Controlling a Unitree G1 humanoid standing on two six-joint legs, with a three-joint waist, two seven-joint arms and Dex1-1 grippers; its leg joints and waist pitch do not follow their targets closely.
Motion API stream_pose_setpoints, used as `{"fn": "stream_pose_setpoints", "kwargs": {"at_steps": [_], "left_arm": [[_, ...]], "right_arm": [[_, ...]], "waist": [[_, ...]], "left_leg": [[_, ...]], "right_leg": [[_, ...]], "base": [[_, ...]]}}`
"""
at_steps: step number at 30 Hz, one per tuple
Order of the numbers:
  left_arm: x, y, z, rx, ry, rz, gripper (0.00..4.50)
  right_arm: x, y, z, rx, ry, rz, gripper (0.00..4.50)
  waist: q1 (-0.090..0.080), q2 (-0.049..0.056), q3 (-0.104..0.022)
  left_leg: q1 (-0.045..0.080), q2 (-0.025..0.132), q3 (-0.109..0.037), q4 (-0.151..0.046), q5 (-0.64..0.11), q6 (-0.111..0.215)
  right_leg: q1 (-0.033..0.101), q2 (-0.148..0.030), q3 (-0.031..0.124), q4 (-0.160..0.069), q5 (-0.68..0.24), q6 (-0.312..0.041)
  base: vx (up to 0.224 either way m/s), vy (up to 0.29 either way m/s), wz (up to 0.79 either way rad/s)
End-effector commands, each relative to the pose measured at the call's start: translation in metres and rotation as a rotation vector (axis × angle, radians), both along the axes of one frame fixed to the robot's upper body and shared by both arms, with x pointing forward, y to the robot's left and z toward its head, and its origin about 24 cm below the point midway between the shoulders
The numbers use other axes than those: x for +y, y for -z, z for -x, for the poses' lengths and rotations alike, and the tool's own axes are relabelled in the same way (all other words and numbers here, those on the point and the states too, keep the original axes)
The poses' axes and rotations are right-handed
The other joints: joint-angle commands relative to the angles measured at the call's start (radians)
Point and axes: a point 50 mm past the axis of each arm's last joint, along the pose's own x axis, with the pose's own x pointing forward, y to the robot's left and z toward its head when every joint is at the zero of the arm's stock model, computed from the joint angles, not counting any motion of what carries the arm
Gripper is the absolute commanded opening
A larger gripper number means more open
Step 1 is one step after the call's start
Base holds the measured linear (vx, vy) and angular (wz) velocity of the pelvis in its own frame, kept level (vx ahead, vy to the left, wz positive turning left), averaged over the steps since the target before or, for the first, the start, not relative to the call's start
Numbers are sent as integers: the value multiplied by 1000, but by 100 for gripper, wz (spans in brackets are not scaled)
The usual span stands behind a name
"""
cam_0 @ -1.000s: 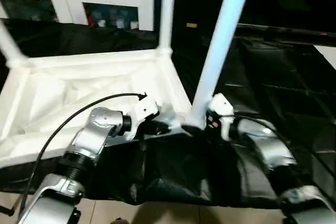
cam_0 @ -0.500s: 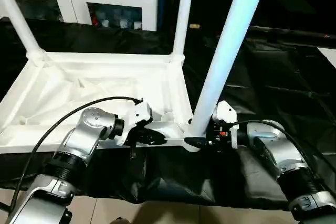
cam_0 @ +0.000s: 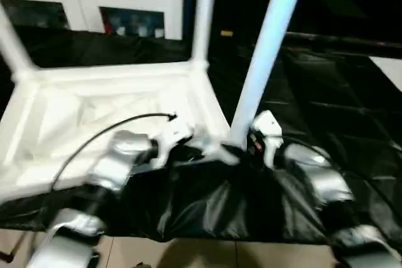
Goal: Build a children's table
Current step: Rotate leg to tighten
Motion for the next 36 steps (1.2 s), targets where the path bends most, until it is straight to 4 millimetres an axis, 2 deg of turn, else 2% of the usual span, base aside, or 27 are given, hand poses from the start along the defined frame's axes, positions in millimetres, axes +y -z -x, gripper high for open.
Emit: {"fn": "stream_pose_setpoints", "kwargs": {"at_steps": [1,3,5,6,8,12,14,18,20,21,24,26,27,28,29,30,31,32,36], "left_arm": [[-29,-8,-9,-48,-105,89,0],[-41,-9,-11,-53,-146,105,0],[-49,-10,-10,-51,-144,123,0],[-57,-12,-9,-57,-135,137,0],[-64,-13,-8,-63,-114,140,0],[-64,-13,-5,-74,-67,115,0],[-61,-13,-4,-81,-39,111,0],[-53,-14,-2,-92,4,113,0],[-43,-14,2,-73,61,121,0],[-38,-14,3,-68,87,120,0],[-31,-14,5,-57,121,117,0],[-22,-15,7,-44,171,110,0],[-18,-15,8,-38,189,108,0],[-17,-16,8,-37,193,108,0],[-11,-16,10,-26,229,106,0],[-10,-16,10,-23,233,106,0],[-5,-16,11,-11,258,101,0],[-2,-17,12,-5,275,98,0],[6,-19,14,17,319,92,0]], "right_arm": [[23,20,1,79,104,55,266],[33,20,-5,90,188,39,266],[41,17,-8,91,222,18,266],[53,12,-11,82,225,-19,266],[65,7,-12,68,201,-48,322],[70,4,-13,53,166,-43,358],[67,5,-14,28,163,-5,380],[58,4,-15,-2,136,13,388],[44,1,-13,-42,48,38,388],[39,-1,-12,-52,2,39,388],[31,-3,-9,-60,-62,30,388],[20,-10,-2,-74,-178,-3,388],[15,-11,2,-71,-227,-9,388],[14,-11,3,-70,-240,-10,388],[6,-11,10,-66,-324,10,388],[4,-11,11,-64,-334,13,388],[-2,-11,16,-51,-396,31,388],[-5,-11,19,-45,-437,45,388],[-14,-12,29,-26,-551,77,388]], "waist": [[-4,-3,-48],[-11,-1,-51],[-11,-2,-53],[-10,1,-55],[-10,1,-59],[-9,1,-59],[-11,2,-58],[-13,1,-55],[-14,2,-56],[-11,5,-57],[-11,4,-60],[-7,3,-61],[-6,10,-63],[-6,9,-64],[-6,7,-64],[-2,7,-64],[-1,10,-62],[4,10,-59],[14,9,-56]], "left_leg": [[4,17,-7,-69,-277,-22],[8,16,-7,-67,-281,-23],[3,16,-7,-67,-271,-14],[3,16,-6,-66,-265,-11],[-1,16,-4,-64,-232,2],[-3,16,-2,-62,-192,21],[-2,17,-2,-63,-202,21],[-2,17,-3,-65,-237,15],[-1,18,-3,-65,-236,17],[-3,19,-3,-63,-231,23],[-4,21,-2,-61,-191,39],[-6,20,0,-57,-157,62],[-3,21,1,-56,-141,72],[-3,21,1,-54,-135,79],[-3,20,2,-53,-128,93],[-2,21,2,-52,-125,96],[-1,22,4,-52,-141,100],[-1,24,3,-54,-169,91],[3,27,3,-57,-203,66]], "right_leg": [[31,-56,32,-91,-386,-145],[29,-55,33,-93,-384,-142],[32,-53,32,-91,-348,-144],[33,-53,33,-89,-323,-147],[37,-51,32,-79,-234,-166],[41,-50,31,-72,-156,-186],[40,-50,31,-73,-161,-192],[39,-52,31,-79,-220,-181],[38,-52,32,-79,-219,-179],[42,-54,32,-78,-206,-183],[43,-51,33,-68,-130,-206],[49,-48,32,-60,-46,-230],[48,-47,31,-57,0,-243],[49,-46,31,-54,22,-251],[48,-46,31,-52,43,-267],[50,-47,30,-53,43,-269],[46,-47,31,-54,34,-276],[46,-49,30,-58,-15,-274],[42,-50,31,-64,-92,-257]], "base": [[0,0,0],[0,0,0],[0,0,0],[0,0,0],[0,0,0],[0,0,0],[0,0,0],[0,0,0],[0,0,0],[0,0,0],[0,0,0],[0,0,0],[0,0,0],[0,0,0],[0,0,0],[0,0,0],[0,0,0],[0,0,0],[0,0,0]]}}
